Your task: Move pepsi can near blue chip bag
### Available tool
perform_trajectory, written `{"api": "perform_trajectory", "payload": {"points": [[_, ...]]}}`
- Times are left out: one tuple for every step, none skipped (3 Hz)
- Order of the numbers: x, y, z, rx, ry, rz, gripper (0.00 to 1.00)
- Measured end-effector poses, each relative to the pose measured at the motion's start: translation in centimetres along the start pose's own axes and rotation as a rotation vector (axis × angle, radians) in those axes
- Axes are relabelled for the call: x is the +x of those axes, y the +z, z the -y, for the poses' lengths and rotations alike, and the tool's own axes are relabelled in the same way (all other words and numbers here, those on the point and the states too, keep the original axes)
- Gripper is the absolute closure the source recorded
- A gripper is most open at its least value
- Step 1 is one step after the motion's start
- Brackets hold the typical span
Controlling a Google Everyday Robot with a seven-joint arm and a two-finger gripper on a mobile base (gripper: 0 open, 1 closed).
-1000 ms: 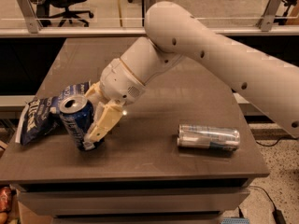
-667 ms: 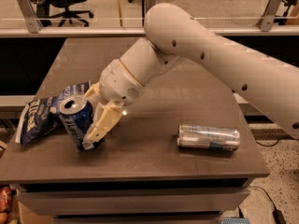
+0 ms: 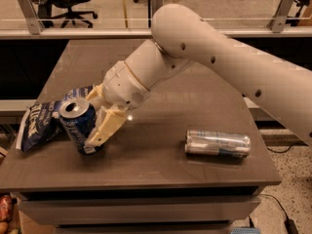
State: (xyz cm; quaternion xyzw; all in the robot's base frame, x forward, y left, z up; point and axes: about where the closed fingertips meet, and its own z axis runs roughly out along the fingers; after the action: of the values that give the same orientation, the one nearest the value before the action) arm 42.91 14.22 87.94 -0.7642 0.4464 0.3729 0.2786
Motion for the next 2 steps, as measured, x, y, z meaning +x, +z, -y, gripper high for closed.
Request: {"api": "perform_trajectory", "payload": {"points": [[-0.02,0.14,0.26,0.01,-0.007,0.006,0.59],[-0.13,0.24,0.46,0.014,-0.014,0.01,0.35]]}}
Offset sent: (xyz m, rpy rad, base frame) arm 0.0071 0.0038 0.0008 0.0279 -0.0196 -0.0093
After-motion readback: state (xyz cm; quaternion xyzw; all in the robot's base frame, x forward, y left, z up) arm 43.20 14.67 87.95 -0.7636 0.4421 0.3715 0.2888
